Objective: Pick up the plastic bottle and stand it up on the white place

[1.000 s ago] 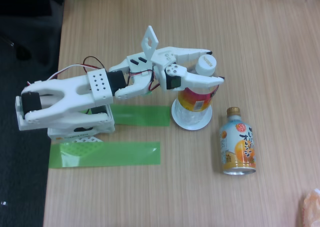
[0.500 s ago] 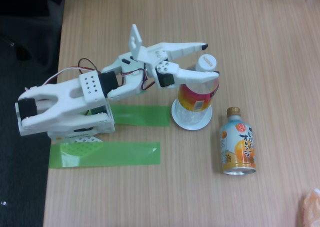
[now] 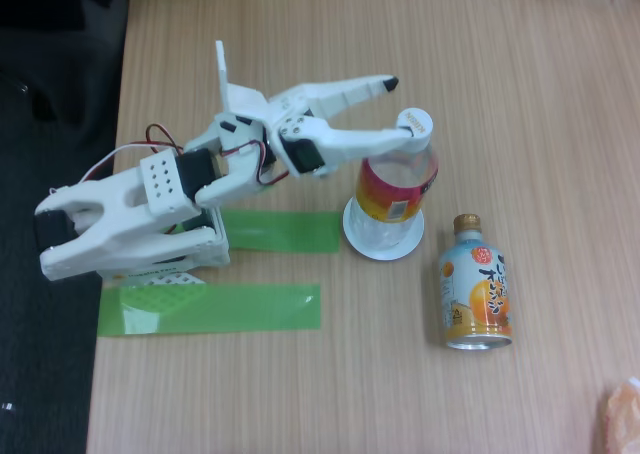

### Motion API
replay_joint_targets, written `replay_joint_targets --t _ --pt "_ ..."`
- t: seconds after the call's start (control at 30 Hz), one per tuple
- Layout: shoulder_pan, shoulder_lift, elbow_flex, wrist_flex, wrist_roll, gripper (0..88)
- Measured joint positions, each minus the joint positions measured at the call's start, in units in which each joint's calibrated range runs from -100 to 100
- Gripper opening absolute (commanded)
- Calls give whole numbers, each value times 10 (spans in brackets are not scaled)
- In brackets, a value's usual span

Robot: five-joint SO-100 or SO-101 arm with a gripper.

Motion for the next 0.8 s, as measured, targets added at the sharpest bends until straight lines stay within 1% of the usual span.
replay_joint_targets --t 0.17,0.43,0.67,0.73,0.8 --pt "19 -53 23 -1 91 327" --pt "90 -124 46 0 230 322" --pt "97 -162 48 0 350 322" --pt "98 -162 48 0 380 322" --pt "96 -162 48 0 396 322"
